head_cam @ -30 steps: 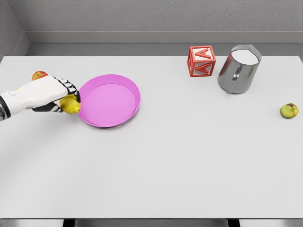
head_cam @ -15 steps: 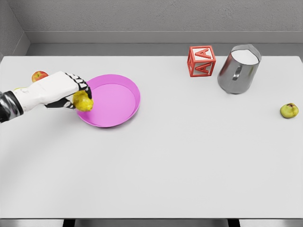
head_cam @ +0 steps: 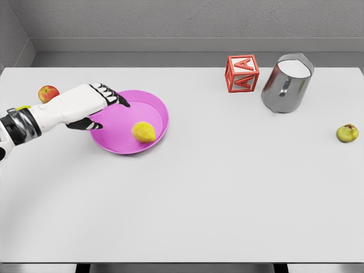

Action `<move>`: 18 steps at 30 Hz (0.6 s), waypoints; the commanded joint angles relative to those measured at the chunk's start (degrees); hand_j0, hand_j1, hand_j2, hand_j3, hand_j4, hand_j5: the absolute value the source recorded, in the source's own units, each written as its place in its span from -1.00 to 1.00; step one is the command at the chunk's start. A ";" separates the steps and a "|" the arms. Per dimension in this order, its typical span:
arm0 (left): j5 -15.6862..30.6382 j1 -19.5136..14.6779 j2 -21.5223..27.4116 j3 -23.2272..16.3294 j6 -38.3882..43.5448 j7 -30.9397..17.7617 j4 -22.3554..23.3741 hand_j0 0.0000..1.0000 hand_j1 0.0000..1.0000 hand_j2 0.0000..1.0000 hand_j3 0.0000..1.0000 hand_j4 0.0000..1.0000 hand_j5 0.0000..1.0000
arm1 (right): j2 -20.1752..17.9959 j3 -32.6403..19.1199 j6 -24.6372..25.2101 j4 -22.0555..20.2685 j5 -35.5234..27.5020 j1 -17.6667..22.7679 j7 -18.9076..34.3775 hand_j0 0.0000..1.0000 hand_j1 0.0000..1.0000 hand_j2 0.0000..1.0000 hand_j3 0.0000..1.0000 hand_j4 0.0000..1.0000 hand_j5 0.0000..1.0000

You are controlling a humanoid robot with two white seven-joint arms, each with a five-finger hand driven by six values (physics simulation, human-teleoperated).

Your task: Put the lemon on the plate with left arm

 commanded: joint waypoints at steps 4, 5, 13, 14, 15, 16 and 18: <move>3.21 3.86 9.51 7.48 0.19 0.04 -0.31 1.00 1.00 1.00 1.00 1.00 1.00 | 0.00 0.00 0.00 0.00 0.00 0.00 -0.05 1.00 1.00 1.00 1.00 1.00 1.00; 5.49 6.58 12.15 10.02 0.19 0.04 -0.05 1.00 1.00 1.00 1.00 1.00 1.00 | 0.00 0.00 0.00 0.00 0.00 0.00 -0.05 1.00 1.00 1.00 1.00 1.00 1.00; 8.14 17.67 15.58 21.02 0.19 0.04 0.48 1.00 1.00 1.00 1.00 1.00 1.00 | 0.00 0.00 0.00 0.00 0.00 0.00 0.04 1.00 1.00 1.00 1.00 1.00 1.00; 9.01 17.93 15.41 20.32 0.19 0.04 -0.57 1.00 1.00 1.00 1.00 1.00 1.00 | 0.00 0.00 0.00 0.00 0.00 0.00 0.04 1.00 1.00 1.00 1.00 1.00 1.00; 9.19 17.84 14.88 19.62 0.19 0.04 -1.54 1.00 1.00 1.00 1.00 1.00 1.00 | 0.00 0.00 0.00 0.00 0.00 0.00 -0.05 1.00 1.00 1.00 1.00 1.00 1.00; 9.19 17.58 14.00 18.30 0.19 0.04 -2.59 1.00 1.00 1.00 1.00 1.00 1.00 | 0.00 0.00 0.00 0.00 0.00 0.00 -0.05 1.00 1.00 1.00 1.00 1.00 1.00; 9.37 17.58 13.21 17.42 0.19 0.04 -4.97 1.00 1.00 1.00 1.00 1.00 1.00 | 0.00 0.00 0.00 0.00 0.00 0.00 0.04 1.00 1.00 1.00 1.00 1.00 1.00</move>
